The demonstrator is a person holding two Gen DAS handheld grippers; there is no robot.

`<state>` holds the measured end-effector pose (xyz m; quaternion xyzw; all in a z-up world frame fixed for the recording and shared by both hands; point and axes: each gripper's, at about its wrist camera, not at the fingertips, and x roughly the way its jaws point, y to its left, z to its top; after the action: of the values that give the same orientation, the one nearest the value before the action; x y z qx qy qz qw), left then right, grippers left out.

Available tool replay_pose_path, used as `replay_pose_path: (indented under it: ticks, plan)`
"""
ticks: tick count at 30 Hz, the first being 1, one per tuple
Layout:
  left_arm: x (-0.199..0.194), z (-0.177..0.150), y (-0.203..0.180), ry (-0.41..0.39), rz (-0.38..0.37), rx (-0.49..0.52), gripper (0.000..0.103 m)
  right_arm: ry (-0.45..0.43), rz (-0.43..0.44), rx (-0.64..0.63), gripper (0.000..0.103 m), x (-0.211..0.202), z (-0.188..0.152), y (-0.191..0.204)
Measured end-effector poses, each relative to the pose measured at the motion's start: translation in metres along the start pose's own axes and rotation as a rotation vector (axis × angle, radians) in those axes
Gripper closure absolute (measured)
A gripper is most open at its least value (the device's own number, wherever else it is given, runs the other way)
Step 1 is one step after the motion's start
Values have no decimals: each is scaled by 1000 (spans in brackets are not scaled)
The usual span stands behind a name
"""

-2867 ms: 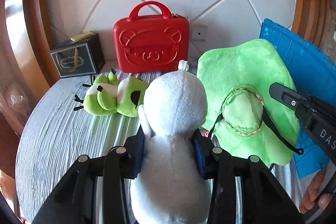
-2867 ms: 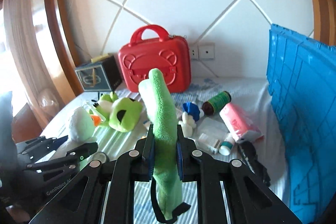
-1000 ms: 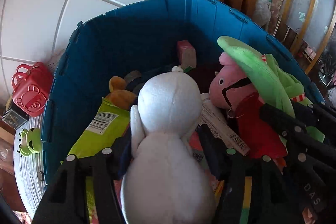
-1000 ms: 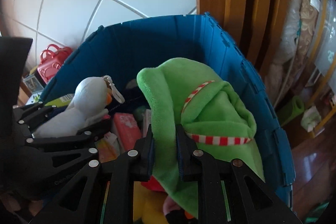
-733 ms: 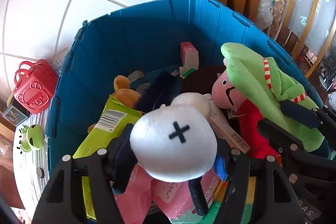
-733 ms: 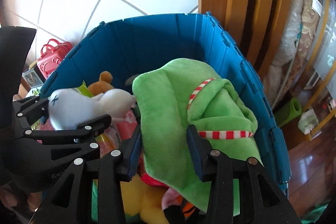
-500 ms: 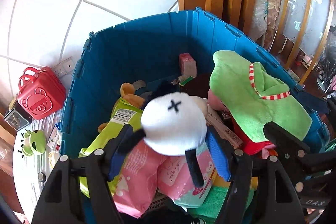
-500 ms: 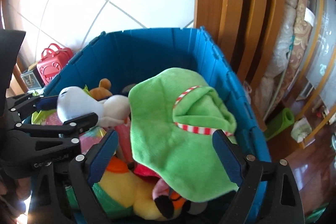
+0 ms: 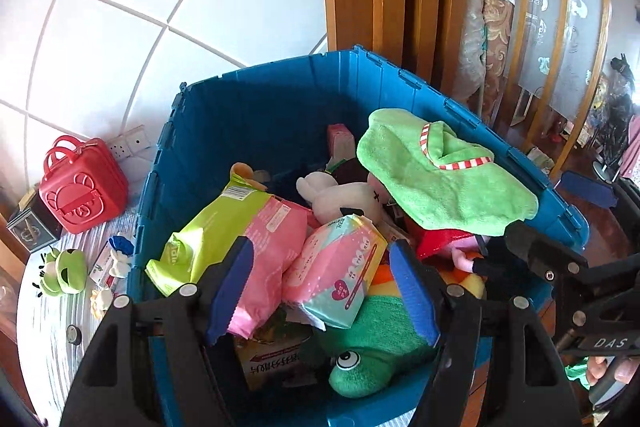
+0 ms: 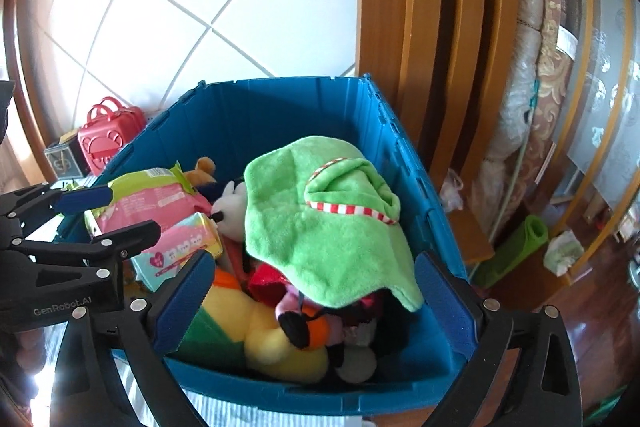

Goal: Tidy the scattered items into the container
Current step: 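Lower both plushes into the crate and open both tools, then withdraw both tools from the crate toward the tape roll and wrapped umbrella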

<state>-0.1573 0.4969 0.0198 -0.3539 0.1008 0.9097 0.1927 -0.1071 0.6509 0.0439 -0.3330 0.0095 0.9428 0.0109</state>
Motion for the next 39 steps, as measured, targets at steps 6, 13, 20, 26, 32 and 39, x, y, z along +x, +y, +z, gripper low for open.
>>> replay_pose_path:
  ticks: [6,13,20,26,32,39]
  plan:
    - [-28,-22,5,-80,19,-33,33,-36,4,16,1,-17,-19,-1]
    - [-48,-57,16,-154,98,-101,27,-85,-13,32,1,-32,-45,7]
    - [-76,-90,45,-233,165,-172,24,-129,30,30,1,-44,-55,34]
    - [-106,-124,107,-305,219,-257,4,-198,90,-26,0,-58,-48,93]
    - [-121,-157,202,-283,277,-305,4,-222,153,-106,0,-60,-42,188]
    - [-135,-200,338,-217,326,-315,4,-231,216,-103,0,-48,-37,312]
